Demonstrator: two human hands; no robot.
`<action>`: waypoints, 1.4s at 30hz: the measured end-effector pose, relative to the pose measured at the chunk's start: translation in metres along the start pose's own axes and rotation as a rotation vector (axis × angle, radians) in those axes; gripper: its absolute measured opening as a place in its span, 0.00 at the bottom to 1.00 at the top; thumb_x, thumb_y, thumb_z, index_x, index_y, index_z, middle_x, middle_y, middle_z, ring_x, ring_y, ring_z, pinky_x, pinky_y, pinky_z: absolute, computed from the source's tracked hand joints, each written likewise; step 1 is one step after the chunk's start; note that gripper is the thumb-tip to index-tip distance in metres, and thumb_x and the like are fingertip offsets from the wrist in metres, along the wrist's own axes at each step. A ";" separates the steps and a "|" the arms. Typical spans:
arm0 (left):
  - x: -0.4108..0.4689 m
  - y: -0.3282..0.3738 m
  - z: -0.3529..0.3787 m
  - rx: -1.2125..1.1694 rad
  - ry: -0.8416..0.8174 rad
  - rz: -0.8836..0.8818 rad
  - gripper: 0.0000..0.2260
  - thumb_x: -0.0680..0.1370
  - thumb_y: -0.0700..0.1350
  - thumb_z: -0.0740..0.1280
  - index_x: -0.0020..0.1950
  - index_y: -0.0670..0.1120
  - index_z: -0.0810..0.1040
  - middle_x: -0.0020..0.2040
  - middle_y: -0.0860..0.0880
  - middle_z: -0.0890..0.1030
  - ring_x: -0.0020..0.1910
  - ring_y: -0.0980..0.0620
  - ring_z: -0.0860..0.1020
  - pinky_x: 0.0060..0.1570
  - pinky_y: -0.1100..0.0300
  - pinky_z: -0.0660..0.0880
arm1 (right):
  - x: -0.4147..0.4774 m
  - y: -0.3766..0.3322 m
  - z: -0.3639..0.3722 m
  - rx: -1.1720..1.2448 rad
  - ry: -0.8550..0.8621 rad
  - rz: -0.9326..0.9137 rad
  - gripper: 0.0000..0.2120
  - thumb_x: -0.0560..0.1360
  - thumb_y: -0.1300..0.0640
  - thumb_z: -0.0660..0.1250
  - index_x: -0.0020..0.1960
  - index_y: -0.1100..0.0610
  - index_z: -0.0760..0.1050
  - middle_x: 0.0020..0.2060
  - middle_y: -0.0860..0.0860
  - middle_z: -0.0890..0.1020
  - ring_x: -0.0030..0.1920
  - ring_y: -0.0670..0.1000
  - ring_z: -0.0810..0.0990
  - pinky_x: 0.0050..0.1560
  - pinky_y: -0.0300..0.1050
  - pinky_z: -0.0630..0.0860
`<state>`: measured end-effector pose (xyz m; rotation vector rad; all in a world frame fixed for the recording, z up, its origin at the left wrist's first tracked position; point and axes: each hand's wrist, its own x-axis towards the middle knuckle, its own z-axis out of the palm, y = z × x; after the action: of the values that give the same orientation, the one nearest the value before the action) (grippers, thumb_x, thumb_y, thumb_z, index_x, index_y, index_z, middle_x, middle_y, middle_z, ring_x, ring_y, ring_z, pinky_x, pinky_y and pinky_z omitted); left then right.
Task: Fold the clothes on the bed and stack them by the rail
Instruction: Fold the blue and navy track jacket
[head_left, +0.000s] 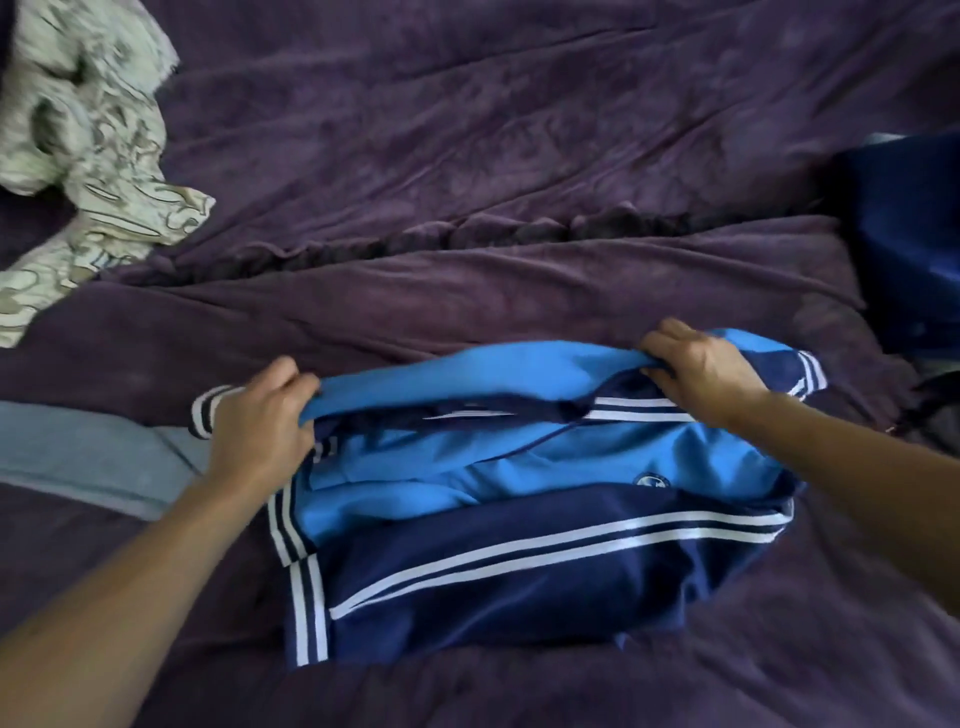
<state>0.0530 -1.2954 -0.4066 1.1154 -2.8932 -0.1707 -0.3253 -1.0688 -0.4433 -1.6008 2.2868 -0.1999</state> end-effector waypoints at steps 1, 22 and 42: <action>-0.024 0.005 -0.005 -0.001 -0.018 0.003 0.17 0.55 0.28 0.74 0.41 0.39 0.79 0.41 0.41 0.75 0.34 0.40 0.78 0.26 0.53 0.71 | -0.020 -0.001 -0.001 -0.012 0.016 -0.041 0.10 0.72 0.64 0.70 0.53 0.62 0.78 0.46 0.60 0.77 0.43 0.64 0.79 0.36 0.57 0.76; -0.176 0.057 0.052 0.131 -0.089 -0.002 0.22 0.75 0.50 0.57 0.67 0.45 0.75 0.71 0.38 0.68 0.67 0.36 0.68 0.60 0.42 0.65 | -0.127 -0.068 0.070 -0.134 0.134 -0.148 0.21 0.72 0.53 0.71 0.64 0.56 0.77 0.65 0.61 0.74 0.64 0.65 0.73 0.56 0.59 0.72; -0.027 -0.088 0.053 -0.323 -0.459 0.085 0.22 0.76 0.50 0.69 0.69 0.49 0.72 0.63 0.44 0.76 0.63 0.42 0.74 0.61 0.49 0.70 | -0.115 -0.327 0.155 0.061 0.327 0.222 0.24 0.71 0.51 0.68 0.64 0.59 0.75 0.69 0.61 0.71 0.69 0.63 0.69 0.61 0.58 0.71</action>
<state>0.1278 -1.3375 -0.4694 0.9992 -3.1133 -0.9690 0.0534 -1.0656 -0.4660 -1.3520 2.6524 -0.5026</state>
